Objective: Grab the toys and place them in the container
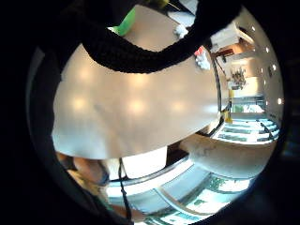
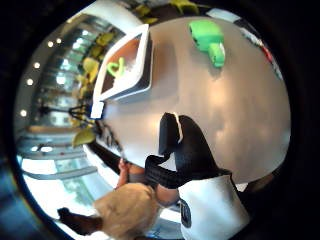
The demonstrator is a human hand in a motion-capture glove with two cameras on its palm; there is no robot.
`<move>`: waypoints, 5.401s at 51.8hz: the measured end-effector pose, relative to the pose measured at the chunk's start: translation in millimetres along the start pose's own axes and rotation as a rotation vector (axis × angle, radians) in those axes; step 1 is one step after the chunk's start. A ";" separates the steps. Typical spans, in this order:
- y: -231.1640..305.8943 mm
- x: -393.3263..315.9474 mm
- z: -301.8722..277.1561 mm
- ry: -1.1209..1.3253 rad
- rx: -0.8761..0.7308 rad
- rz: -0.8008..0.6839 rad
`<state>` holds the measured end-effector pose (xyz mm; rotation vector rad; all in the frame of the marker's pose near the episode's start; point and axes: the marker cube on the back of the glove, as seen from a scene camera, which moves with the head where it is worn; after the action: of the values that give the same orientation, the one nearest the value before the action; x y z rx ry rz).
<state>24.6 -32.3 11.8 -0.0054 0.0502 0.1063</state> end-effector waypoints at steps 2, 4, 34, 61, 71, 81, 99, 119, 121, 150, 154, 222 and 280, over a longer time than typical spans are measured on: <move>-18.4 5.8 3.7 0.021 -0.005 -0.007; -35.3 9.1 6.1 0.035 -0.020 0.006; -268.3 33.5 137.7 -0.275 -0.289 0.035; -209.1 28.2 54.1 -0.191 -0.072 0.118; -181.7 -13.0 -70.1 -0.170 0.034 0.135; -172.0 -100.0 -156.9 -0.089 0.102 0.041; -196.6 -264.8 -191.2 -0.121 0.237 -0.061; -222.3 -326.2 -166.4 -0.134 0.175 -0.072; -223.0 -320.5 -165.7 -0.089 0.168 -0.059; -202.9 -296.6 -160.3 -0.200 0.137 -0.141; -198.3 -290.3 -162.8 -0.202 0.140 -0.145; 16.1 -99.9 -27.5 -0.193 -0.064 0.102; 62.6 -37.7 -13.6 -0.160 -0.052 0.149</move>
<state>-20.2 25.8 0.0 -0.0451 -0.1124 0.2566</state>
